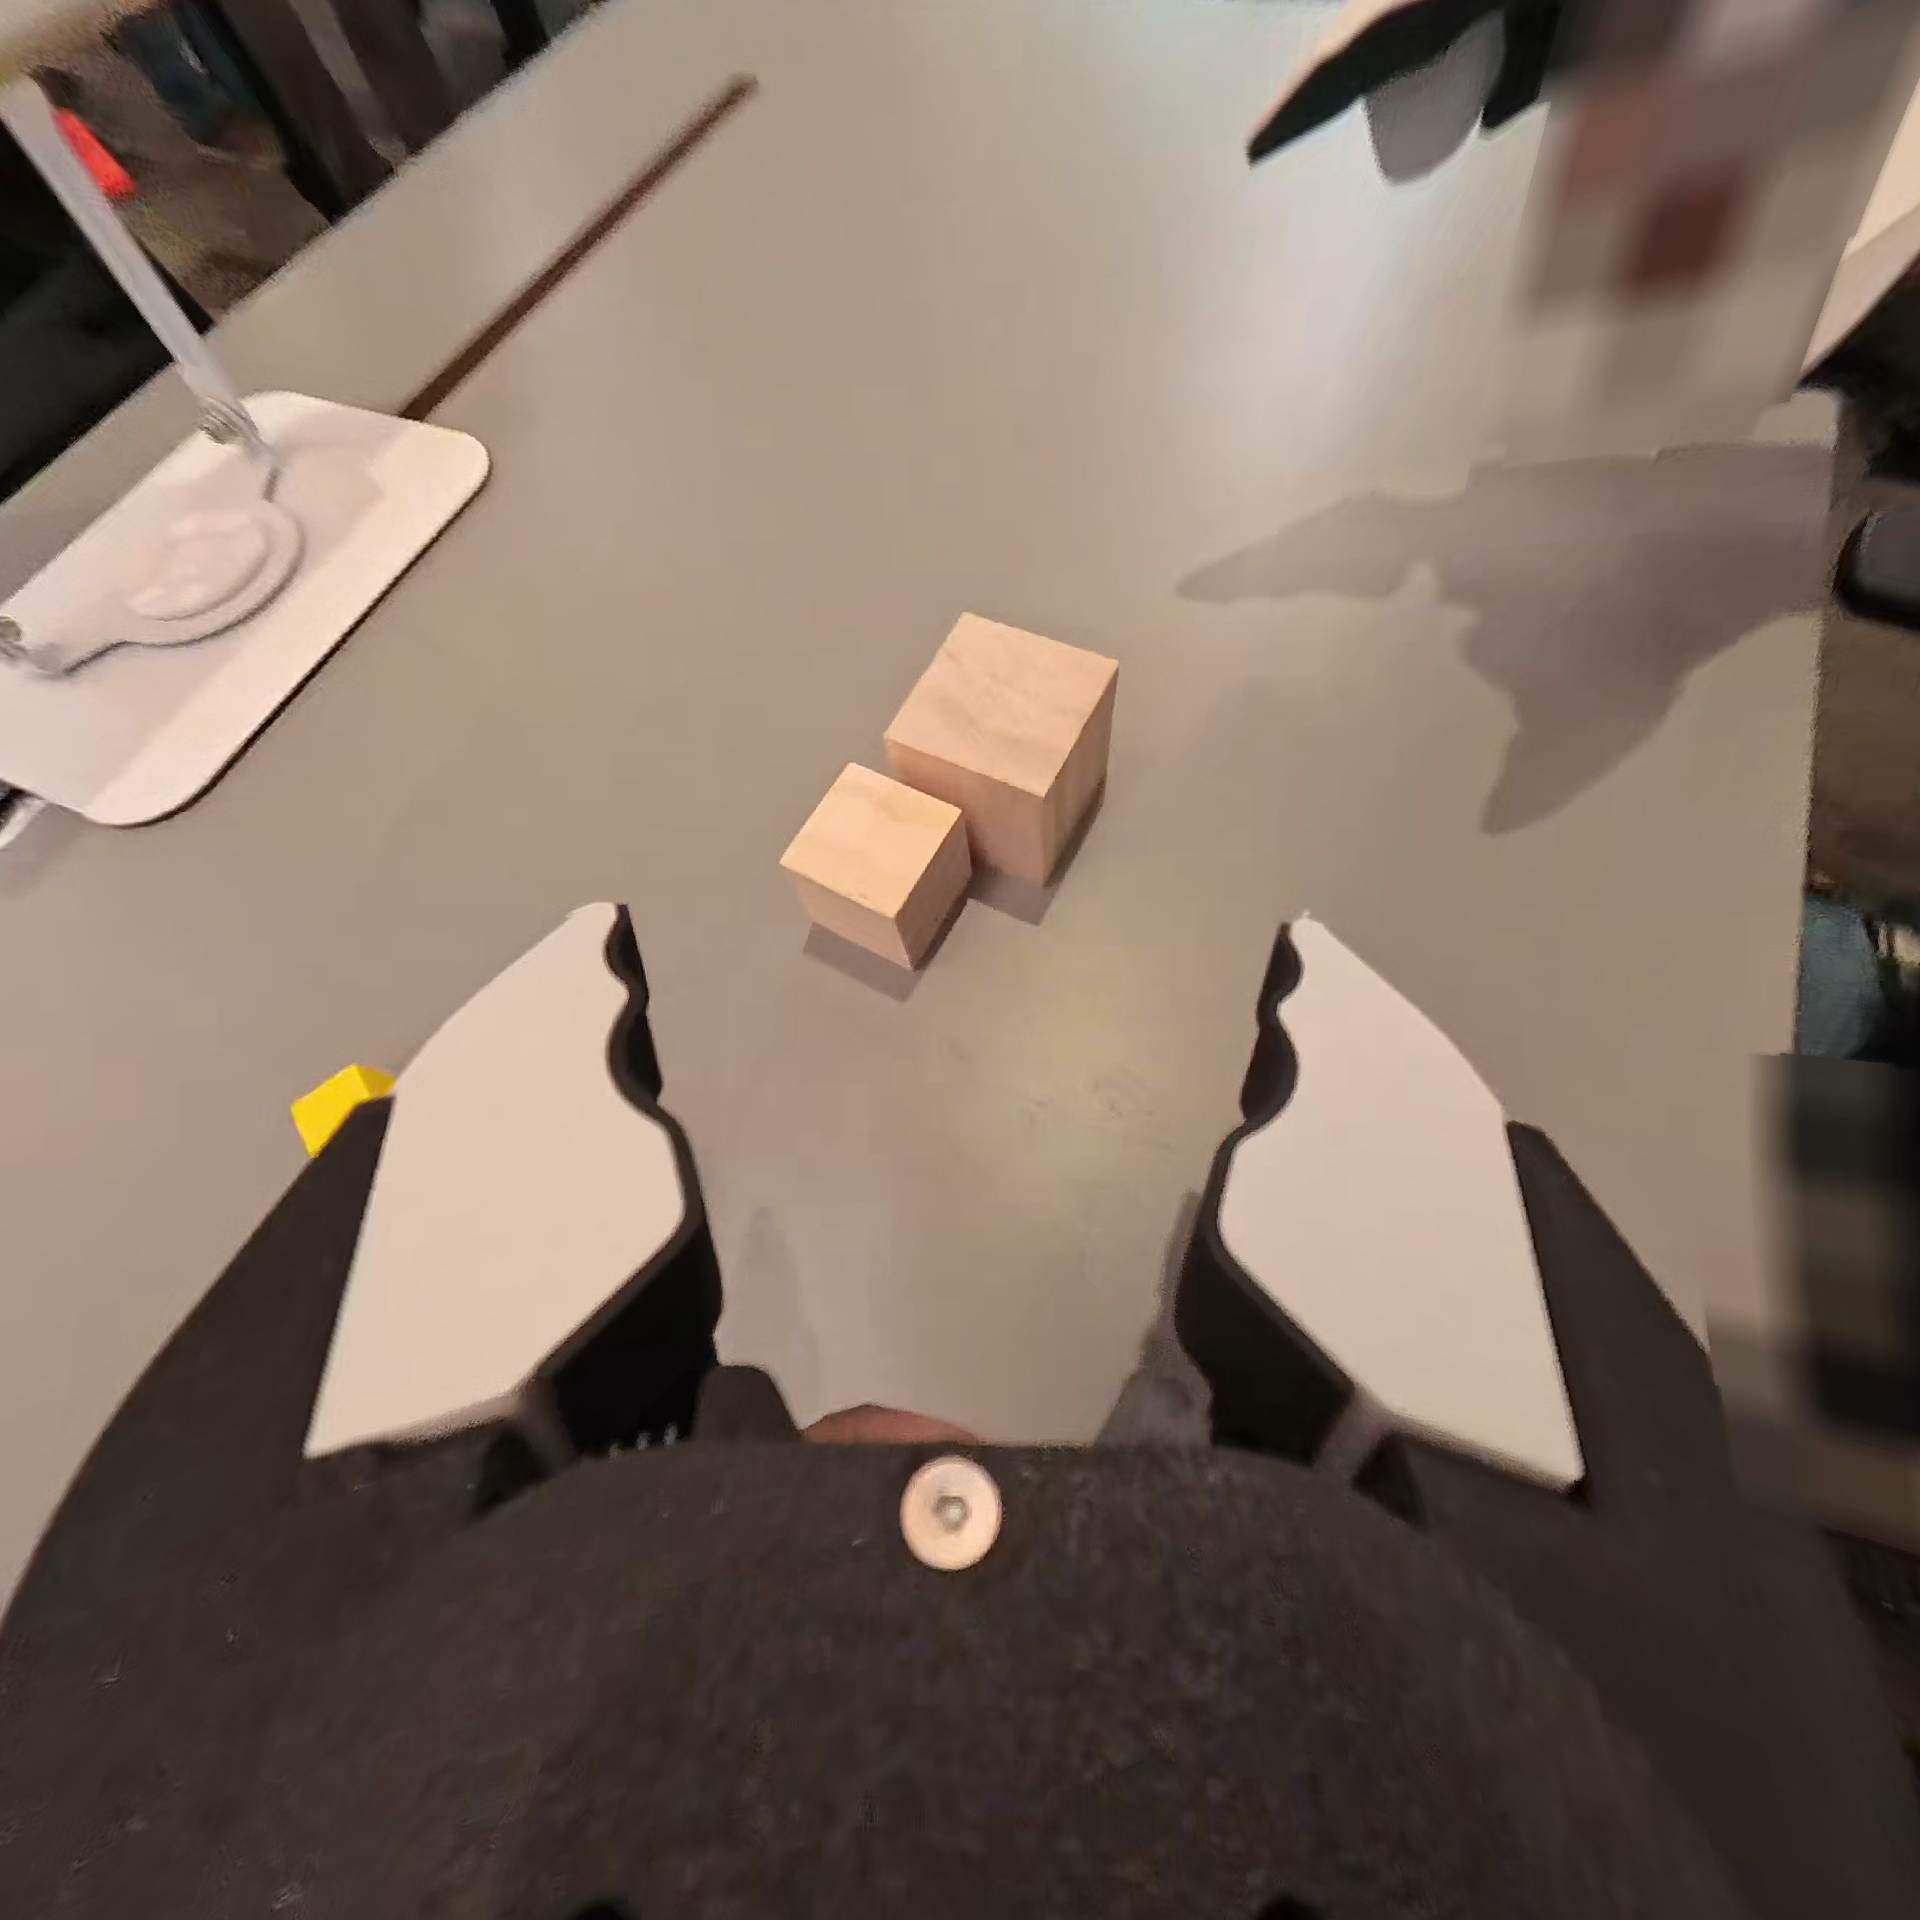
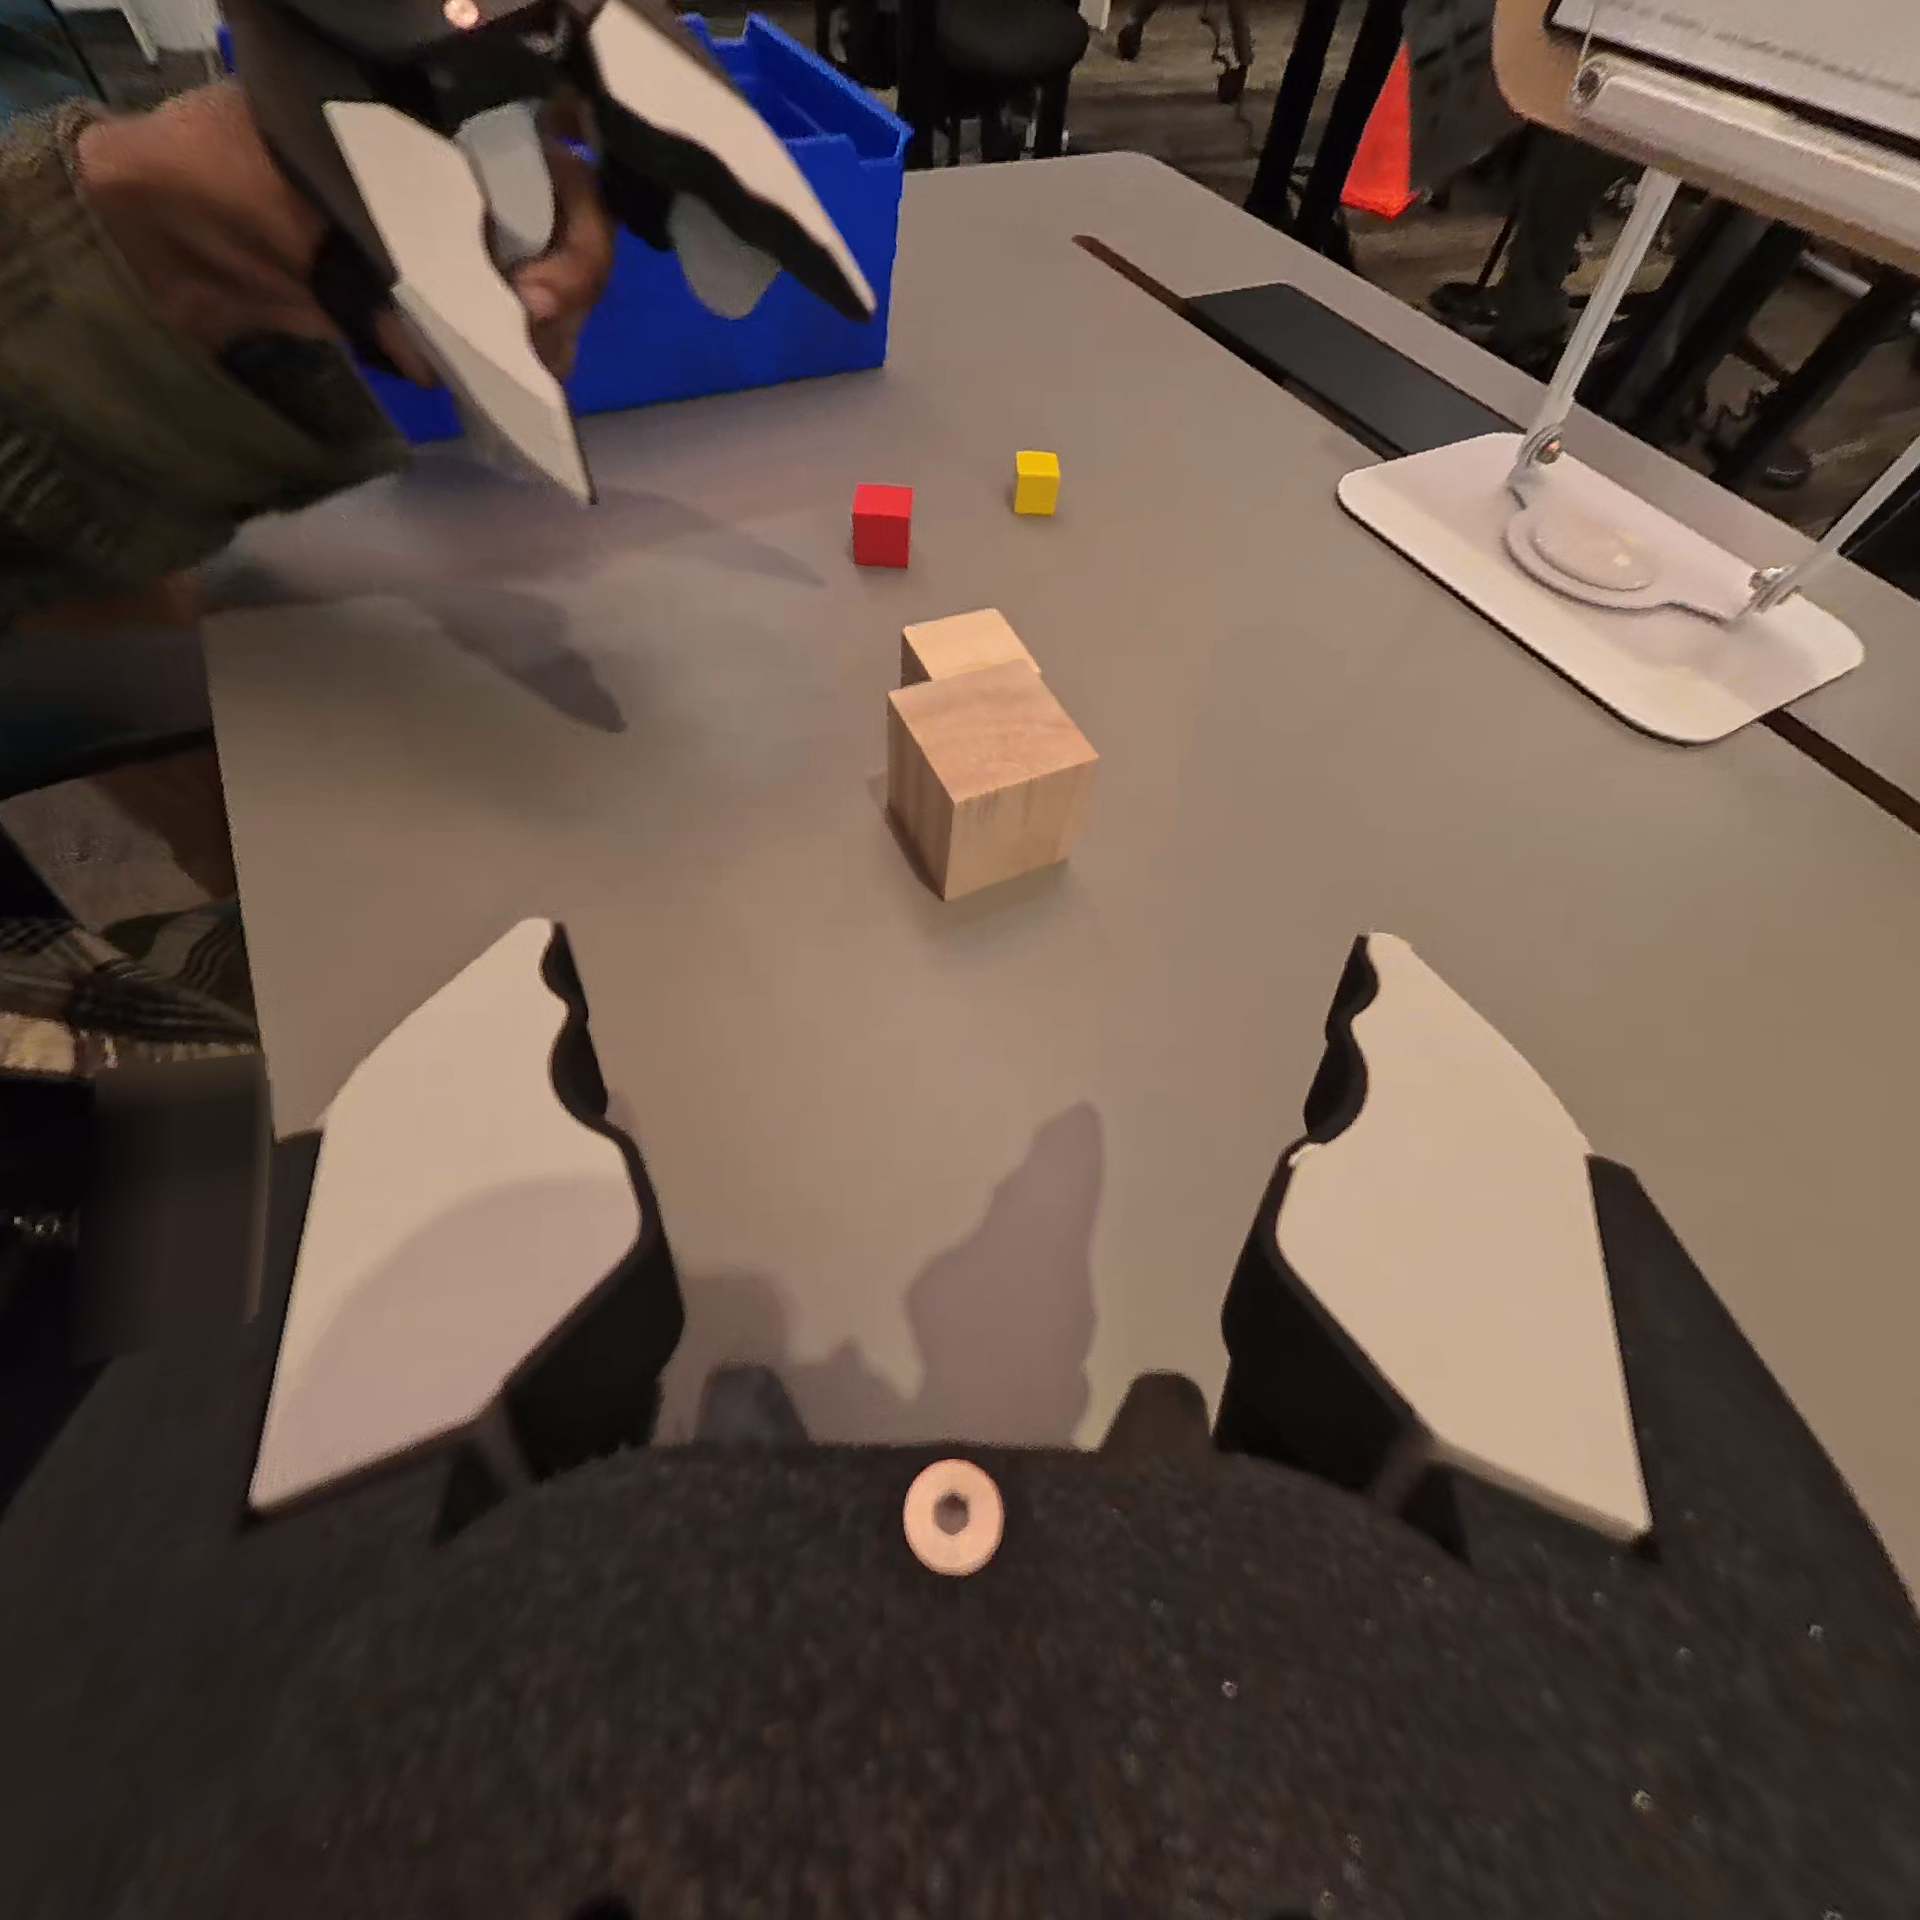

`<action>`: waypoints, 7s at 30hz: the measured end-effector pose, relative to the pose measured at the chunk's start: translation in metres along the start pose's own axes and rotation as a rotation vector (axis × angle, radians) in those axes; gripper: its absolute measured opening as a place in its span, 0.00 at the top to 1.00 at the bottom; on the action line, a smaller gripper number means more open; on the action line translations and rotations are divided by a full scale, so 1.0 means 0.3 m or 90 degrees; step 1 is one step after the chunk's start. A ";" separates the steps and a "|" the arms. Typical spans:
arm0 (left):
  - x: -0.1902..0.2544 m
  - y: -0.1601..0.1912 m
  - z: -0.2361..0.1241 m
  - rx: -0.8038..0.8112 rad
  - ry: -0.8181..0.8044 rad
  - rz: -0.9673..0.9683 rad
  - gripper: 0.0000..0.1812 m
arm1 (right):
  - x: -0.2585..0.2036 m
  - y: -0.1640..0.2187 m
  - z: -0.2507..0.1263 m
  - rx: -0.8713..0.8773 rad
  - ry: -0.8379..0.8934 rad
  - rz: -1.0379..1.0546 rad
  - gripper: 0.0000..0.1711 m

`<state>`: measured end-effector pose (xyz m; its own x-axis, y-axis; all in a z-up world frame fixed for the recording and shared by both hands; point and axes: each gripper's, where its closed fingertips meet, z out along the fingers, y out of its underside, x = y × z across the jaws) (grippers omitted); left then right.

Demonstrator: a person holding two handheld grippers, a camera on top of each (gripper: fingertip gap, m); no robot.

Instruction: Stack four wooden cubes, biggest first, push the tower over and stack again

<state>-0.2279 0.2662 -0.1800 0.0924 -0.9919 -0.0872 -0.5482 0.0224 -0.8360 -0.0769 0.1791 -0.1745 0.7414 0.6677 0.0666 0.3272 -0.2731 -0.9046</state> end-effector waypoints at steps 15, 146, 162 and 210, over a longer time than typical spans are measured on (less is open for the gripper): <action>-0.094 0.031 0.129 -0.234 0.138 0.192 0.39 | -0.001 0.080 -0.033 0.029 -0.045 0.014 0.28; -0.340 0.316 0.034 -0.126 -0.382 -0.335 0.62 | -0.098 0.031 -0.050 0.041 -0.093 -0.011 0.35; -0.326 0.352 0.102 -0.158 -0.327 -0.324 0.85 | -0.073 0.034 -0.058 0.040 -0.074 0.003 0.36; 0.057 -0.151 0.287 -0.157 0.275 0.066 0.85 | -0.064 0.050 -0.063 0.031 -0.079 0.000 0.38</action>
<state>-0.1299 0.2589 -0.1903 -0.2962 -0.9485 0.1126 -0.7213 0.1448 -0.6773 -0.0750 0.1490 -0.1814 0.6621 0.7492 0.0174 0.2964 -0.2405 -0.9243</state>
